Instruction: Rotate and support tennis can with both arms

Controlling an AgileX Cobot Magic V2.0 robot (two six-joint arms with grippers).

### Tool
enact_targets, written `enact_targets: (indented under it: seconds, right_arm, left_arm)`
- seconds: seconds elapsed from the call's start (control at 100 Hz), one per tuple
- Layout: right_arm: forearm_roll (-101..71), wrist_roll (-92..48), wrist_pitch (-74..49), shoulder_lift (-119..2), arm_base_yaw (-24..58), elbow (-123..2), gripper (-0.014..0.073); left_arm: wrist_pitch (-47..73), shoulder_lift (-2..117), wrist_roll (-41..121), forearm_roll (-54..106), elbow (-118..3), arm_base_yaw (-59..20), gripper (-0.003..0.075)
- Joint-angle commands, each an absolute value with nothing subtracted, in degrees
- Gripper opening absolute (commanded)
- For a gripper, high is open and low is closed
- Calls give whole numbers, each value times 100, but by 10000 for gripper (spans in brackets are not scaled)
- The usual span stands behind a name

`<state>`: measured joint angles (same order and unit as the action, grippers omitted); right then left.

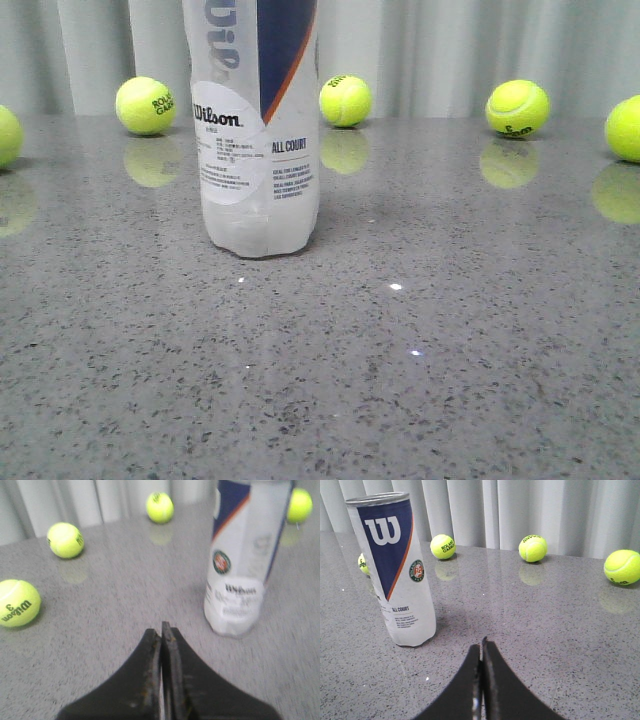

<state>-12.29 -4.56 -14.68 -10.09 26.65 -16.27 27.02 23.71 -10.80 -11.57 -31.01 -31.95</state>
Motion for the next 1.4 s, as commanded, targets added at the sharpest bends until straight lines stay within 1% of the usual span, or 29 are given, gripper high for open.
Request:
enact_targets:
  seconds: [0.0, 0.11, 0.24, 0.43, 0.57, 0.76, 0.79, 1.39]
  right_arm:
    - [-1180, -507, -1016, -1048, 2648, -1771, -59]
    - [-1180, -507, -1016, -1048, 2648, -1771, -59]
    - [-1180, -507, -1016, -1048, 2648, -1771, -59]
    - [-1180, -507, -1016, -1048, 2648, -1771, -59]
    - [-1180, -507, -1016, -1048, 2648, -1771, -59]
    - [-1180, -507, -1016, -1048, 2648, -1771, -59]
    - [-1180, -507, -1016, -1048, 2648, -1771, -59]
    - [-1180, -507, -1023, -1033, 2648, -1771, -59]
  left_arm:
    - [1377, 2280, -989, -796, -2788, -2696, -19]
    - [847, 1971, -757, -404, -2201, -2096, -19]
    - [674, 1563, -340, 144, -1560, -1431, -19]
    - [360, 932, -278, 143, -829, -633, -19]
    - [334, 512, -278, 113, -437, -226, -19]
    - [-163, -179, -278, 100, 289, -59, -19]
    - [184, -261, -278, 100, 268, -58, -19]
    - [180, -226, -278, 100, 255, -43, -19]
